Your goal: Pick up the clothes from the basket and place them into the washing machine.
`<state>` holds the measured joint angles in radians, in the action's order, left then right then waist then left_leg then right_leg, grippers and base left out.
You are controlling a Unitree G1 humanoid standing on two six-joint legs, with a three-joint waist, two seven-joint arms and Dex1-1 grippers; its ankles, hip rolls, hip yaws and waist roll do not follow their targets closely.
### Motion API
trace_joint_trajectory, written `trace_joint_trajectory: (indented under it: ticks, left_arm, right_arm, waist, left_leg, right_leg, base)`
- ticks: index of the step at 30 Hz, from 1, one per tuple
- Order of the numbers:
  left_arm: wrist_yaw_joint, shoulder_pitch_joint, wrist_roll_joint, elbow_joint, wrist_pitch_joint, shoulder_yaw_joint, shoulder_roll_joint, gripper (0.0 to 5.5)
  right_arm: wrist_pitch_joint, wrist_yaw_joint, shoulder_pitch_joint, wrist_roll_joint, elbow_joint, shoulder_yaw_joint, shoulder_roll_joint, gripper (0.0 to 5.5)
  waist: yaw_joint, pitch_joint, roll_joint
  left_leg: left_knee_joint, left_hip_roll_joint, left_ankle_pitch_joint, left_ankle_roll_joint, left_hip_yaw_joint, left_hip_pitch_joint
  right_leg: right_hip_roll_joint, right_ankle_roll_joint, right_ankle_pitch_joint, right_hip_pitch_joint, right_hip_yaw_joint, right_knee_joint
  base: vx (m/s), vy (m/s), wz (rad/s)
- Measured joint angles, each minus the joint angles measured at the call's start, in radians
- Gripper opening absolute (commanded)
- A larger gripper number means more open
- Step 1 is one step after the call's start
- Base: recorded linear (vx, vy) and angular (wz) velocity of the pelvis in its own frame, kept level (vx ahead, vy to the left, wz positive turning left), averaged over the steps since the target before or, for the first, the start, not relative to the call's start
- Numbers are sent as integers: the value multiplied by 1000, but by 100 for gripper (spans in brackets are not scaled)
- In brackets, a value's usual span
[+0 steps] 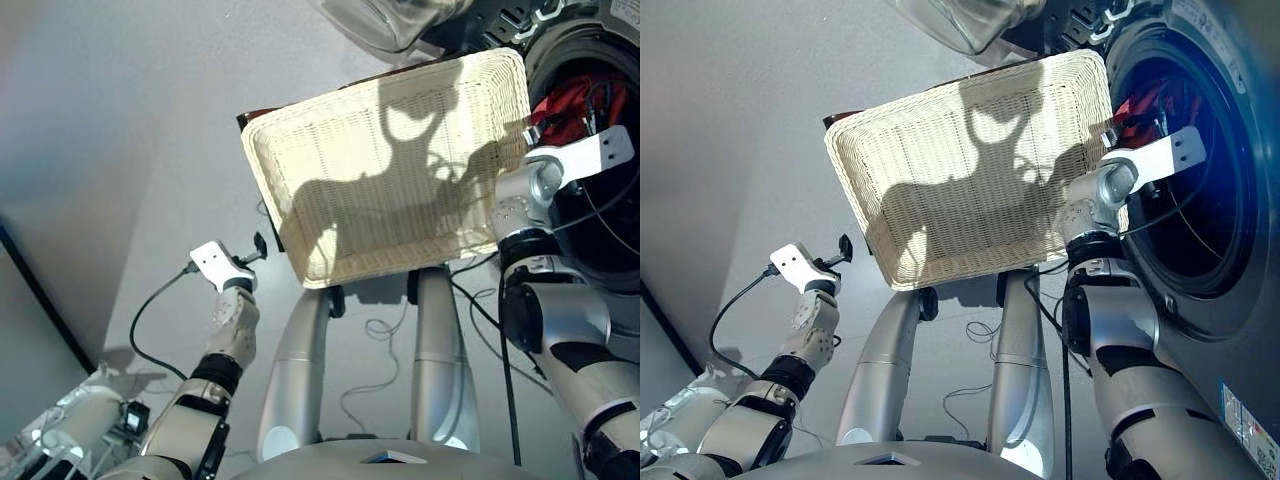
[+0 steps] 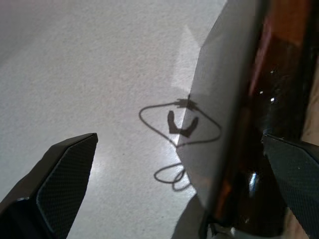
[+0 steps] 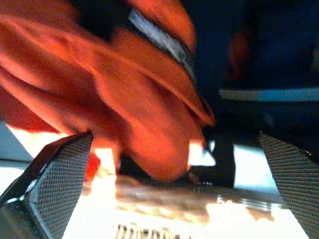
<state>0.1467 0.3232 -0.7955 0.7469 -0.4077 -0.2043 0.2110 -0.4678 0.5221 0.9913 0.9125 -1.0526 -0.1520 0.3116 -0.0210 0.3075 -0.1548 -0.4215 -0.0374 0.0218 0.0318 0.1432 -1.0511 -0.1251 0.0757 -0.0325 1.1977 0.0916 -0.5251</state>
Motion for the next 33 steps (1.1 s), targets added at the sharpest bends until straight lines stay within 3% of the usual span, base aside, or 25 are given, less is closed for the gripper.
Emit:
trace_joint_trajectory:
  ticks: [3,6,12,18,21,27,30,33]
  left_arm:
    - [0,1,-5,-4,1,-22,-1,550]
    - [0,2,-11,-34,1,-28,-3,550]
    - [0,0,-10,-48,0,-30,-6,550]
    - [0,2,-5,-55,-2,-28,-10,550]
    - [1,3,3,-56,-7,-24,-9,550]
    - [1,6,0,-32,-9,-14,-11,550]
    - [-2,6,-2,14,-6,-11,-11,550]
    - [-17,2,-2,20,-6,-5,-16,550]
  right_arm:
    - [-2,-3,12,17,-3,-2,2,550]
    - [-5,7,56,36,-8,-1,55,550]
    - [-22,67,186,-13,-6,43,250,550]
    - [-67,175,210,-166,119,68,396,550]
    - [-63,235,207,-298,151,88,402,550]
    - [-33,129,197,-234,72,103,359,550]
    - [-14,39,95,-172,48,98,234,550]
    - [9,-48,-14,-142,30,137,107,550]
  waist:
    - [2,0,-6]
    - [21,-1,-15]
    - [31,6,-35]
    - [32,9,-40]
    - [32,10,-42]
    - [18,11,-40]
    - [-16,14,-28]
    - [-28,10,-16]
  left_leg:
    - [0,0,0,-5,1,-3]
    - [0,2,-3,-11,2,-23]
    - [2,3,-7,-17,1,-42]
    - [2,2,-7,-18,1,-42]
    - [1,1,-7,-18,-4,-42]
    - [-21,5,-4,-23,-23,-36]
    - [-26,10,1,-29,-50,11]
    - [-19,15,4,-32,-61,38]
  right_leg:
    - [2,-7,9,13,2,-20]
    - [0,-6,16,41,4,-35]
    - [2,-14,21,69,5,-49]
    - [1,-19,18,70,5,-51]
    - [-1,-19,19,68,1,-54]
    - [1,-21,18,45,-14,-54]
    - [2,-26,23,-19,-40,-46]
    - [4,-24,32,-55,-54,-42]
  base:
    - [0,0,0]
    - [0,0,0]
    - [0,0,0]
    - [0,0,0]
    - [0,0,0]
    - [0,0,0]
    - [0,0,0]
    - [0,0,0]
